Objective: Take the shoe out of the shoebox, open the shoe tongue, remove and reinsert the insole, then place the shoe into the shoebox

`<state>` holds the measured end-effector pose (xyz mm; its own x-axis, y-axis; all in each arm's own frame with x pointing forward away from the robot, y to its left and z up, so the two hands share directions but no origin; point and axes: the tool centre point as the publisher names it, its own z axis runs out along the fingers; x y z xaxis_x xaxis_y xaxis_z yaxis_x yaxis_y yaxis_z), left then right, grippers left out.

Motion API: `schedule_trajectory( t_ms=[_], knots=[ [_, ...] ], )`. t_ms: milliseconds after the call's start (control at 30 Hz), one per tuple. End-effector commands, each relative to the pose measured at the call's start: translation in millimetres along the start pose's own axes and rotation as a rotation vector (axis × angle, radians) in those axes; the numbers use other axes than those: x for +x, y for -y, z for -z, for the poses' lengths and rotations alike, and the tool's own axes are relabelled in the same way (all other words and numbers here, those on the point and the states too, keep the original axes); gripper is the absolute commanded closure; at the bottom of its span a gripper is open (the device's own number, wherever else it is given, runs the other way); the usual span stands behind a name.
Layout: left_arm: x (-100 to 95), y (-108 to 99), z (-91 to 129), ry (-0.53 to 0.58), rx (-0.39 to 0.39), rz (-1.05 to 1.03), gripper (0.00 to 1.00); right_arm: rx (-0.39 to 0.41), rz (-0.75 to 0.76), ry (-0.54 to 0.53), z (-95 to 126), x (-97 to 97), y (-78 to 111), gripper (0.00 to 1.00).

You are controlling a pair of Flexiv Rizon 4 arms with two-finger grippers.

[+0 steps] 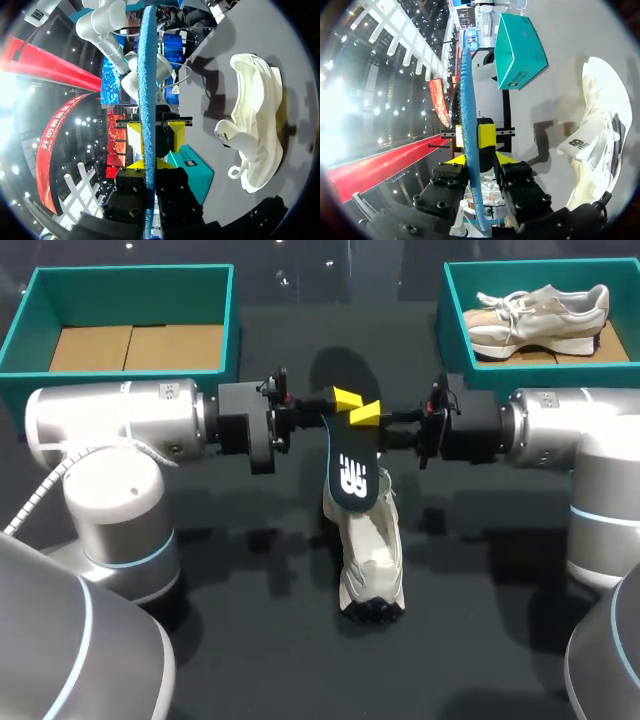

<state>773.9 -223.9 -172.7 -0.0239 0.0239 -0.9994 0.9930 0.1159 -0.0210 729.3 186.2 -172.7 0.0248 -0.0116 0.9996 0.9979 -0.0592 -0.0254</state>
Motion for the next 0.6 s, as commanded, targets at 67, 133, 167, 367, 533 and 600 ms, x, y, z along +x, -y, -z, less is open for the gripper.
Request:
schedule_trajectory(
  t_ms=[67,133,167,367,533,600],
  knots=[
    [-5.8,6.9,21.6,-0.006,-0.008,-0.007,1.00,-0.012,0.066,0.017,31.0,6.6,9.1,0.00],
    [-6.4,7.6,28.0,-0.013,-0.012,-0.009,1.00,0.001,0.123,0.029,39.4,8.8,11.3,0.00],
    [-6.8,7.9,30.9,-0.016,-0.016,-0.007,1.00,0.008,0.161,0.037,43.7,9.8,12.0,0.00],
    [-14.6,14.0,46.7,-0.056,-0.008,-0.007,1.00,0.050,0.271,0.108,56.6,11.2,12.5,0.00],
    [-16.5,12.5,50.7,-0.074,-0.003,-0.049,1.00,0.050,0.271,0.108,56.6,11.2,12.5,0.00],
    [-16.5,12.5,50.7,-0.074,-0.003,-0.049,1.00,0.050,0.271,0.108,56.6,11.2,12.5,0.00]
  ],
)
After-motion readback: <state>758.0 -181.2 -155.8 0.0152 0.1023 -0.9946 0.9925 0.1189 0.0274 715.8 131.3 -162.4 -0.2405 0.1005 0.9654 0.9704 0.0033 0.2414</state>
